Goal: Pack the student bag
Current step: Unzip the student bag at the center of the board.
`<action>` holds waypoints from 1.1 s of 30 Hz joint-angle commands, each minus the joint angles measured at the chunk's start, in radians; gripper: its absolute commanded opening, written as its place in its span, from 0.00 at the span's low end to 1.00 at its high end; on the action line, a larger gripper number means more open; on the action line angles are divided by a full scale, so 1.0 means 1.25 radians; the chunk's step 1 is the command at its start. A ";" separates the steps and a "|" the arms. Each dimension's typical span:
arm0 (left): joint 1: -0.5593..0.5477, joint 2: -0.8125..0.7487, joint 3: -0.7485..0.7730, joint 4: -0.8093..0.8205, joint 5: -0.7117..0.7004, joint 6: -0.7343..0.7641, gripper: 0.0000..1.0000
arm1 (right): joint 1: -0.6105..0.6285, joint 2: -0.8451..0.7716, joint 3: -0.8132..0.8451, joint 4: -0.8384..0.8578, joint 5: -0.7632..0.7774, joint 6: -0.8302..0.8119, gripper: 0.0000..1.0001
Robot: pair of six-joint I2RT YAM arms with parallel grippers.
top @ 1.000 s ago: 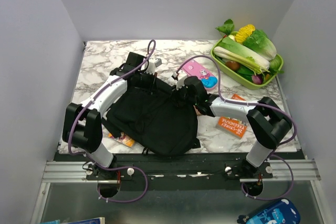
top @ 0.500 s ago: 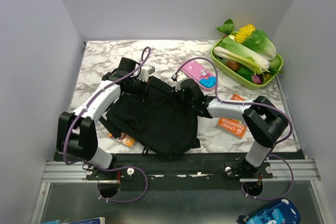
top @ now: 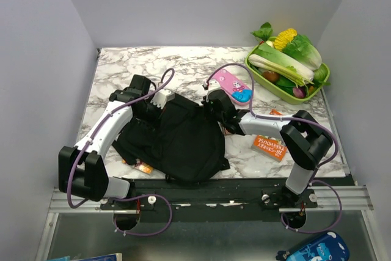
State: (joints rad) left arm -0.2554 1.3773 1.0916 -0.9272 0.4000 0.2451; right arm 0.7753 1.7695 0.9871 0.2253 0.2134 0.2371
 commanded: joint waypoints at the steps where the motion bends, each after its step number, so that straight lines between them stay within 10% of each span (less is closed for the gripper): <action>1: 0.015 -0.044 -0.022 -0.166 -0.103 0.134 0.00 | -0.007 0.020 0.032 -0.048 0.075 0.007 0.01; 14: 0.015 -0.061 -0.008 -0.161 -0.003 0.149 0.00 | 0.001 0.041 0.073 -0.104 0.120 -0.029 0.11; 33: 0.060 -0.142 -0.087 -0.272 -0.087 0.273 0.00 | -0.052 0.045 0.133 -0.178 0.243 0.077 0.01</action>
State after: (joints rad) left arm -0.2043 1.2205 0.9981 -1.1645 0.3653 0.5526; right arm 0.7387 1.8194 1.1267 0.0364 0.4114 0.3038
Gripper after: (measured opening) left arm 0.007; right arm 0.012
